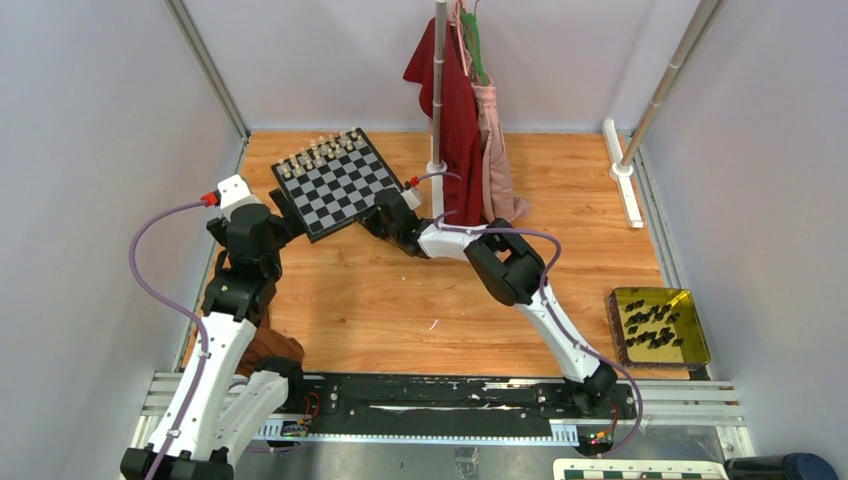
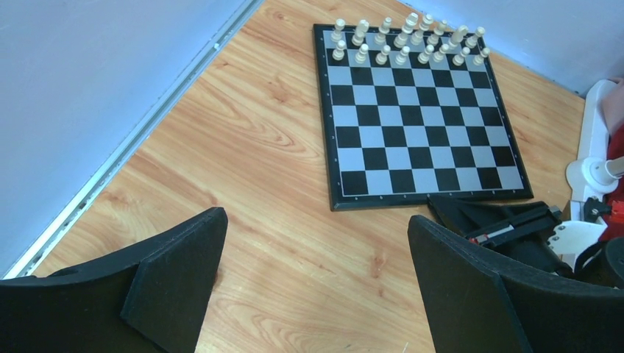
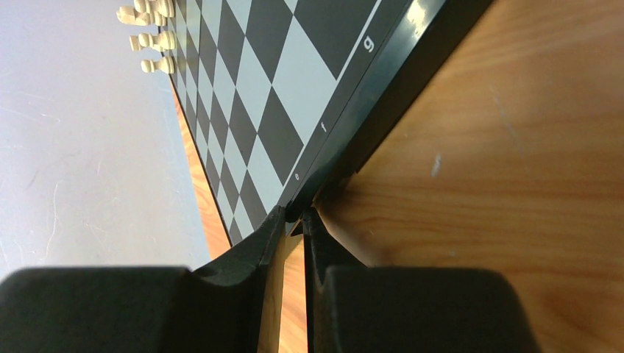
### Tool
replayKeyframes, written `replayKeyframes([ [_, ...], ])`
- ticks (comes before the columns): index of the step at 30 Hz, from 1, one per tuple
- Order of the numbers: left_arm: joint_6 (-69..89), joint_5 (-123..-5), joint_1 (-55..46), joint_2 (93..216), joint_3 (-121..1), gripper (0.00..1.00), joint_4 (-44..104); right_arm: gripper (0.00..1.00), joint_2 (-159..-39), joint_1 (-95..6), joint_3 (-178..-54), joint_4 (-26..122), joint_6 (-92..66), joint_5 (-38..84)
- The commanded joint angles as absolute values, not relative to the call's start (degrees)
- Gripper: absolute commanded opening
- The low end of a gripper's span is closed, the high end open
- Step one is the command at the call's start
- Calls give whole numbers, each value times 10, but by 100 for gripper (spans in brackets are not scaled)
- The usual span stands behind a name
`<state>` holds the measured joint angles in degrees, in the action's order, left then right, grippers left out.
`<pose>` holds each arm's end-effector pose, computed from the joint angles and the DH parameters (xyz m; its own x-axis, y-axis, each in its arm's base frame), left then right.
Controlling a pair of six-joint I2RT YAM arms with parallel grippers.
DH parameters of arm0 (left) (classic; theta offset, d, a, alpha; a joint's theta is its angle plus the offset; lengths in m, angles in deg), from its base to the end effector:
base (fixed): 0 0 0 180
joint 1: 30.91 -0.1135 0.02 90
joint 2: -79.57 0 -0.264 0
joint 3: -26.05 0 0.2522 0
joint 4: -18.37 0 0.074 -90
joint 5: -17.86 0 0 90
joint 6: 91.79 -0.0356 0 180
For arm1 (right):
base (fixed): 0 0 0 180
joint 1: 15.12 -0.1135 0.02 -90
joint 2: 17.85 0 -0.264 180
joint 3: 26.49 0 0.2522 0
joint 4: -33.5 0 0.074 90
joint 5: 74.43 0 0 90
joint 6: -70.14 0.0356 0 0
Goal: Set up the chess pieces on the board
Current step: Move the chessboard to the center of the board.
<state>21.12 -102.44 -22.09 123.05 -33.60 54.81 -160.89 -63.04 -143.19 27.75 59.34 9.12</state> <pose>0.1697 -0.0082 0.3291 -0.1848 -0.3115 -0.9321 -0.4421 0.8734 -0.2042 0.3778 0.4125 0.1219 -0.6994 0.6819 -0.2142 0.1065 0.3958 0.9121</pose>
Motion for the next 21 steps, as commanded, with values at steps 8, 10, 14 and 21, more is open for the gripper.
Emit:
replayKeyframes([
  [8,223,-1043,-217,1222,-365,100,585,0,-1550,-671,-1281,303,548,88],
  [10,227,-1043,-217,1219,-366,100,592,0,-1539,-678,-1262,297,544,88],
  [14,235,-1044,-217,1215,-371,100,606,0,-1514,-695,-1211,284,537,89],
  [21,250,-1044,-217,1201,-371,100,626,0,-1466,-726,-1115,251,535,82],
])
